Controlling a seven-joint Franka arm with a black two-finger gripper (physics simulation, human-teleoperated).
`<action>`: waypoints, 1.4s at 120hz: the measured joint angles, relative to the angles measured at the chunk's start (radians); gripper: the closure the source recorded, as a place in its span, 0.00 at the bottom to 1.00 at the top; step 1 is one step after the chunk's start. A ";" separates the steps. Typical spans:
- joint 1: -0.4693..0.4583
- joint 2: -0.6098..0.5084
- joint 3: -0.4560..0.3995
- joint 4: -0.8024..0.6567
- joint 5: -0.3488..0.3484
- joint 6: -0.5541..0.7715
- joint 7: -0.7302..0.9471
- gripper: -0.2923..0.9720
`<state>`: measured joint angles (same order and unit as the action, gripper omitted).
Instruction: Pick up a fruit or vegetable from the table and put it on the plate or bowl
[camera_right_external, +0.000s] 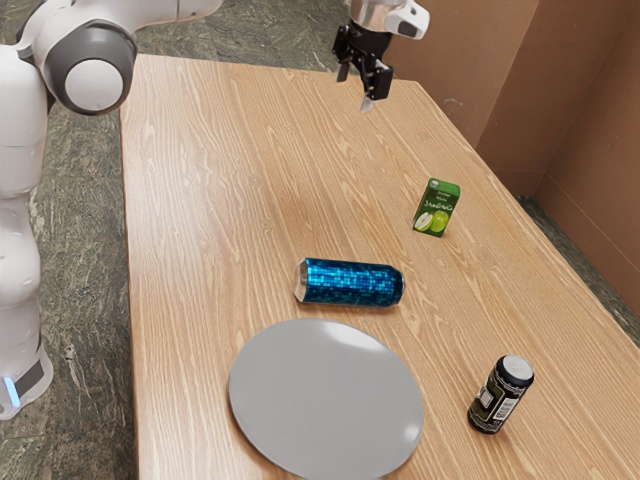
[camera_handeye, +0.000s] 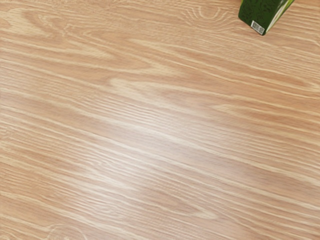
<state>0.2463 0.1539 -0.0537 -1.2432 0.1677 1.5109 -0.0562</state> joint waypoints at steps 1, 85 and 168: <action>0.000 0.000 0.000 0.000 0.000 0.000 0.002 0.23; -0.471 -0.055 -0.021 -0.066 0.066 -0.009 -0.118 0.23; -0.475 0.237 -0.046 0.254 -0.211 0.039 -0.151 0.23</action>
<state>-0.2285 0.3906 -0.1001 -0.9887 -0.0431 1.5496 -0.2074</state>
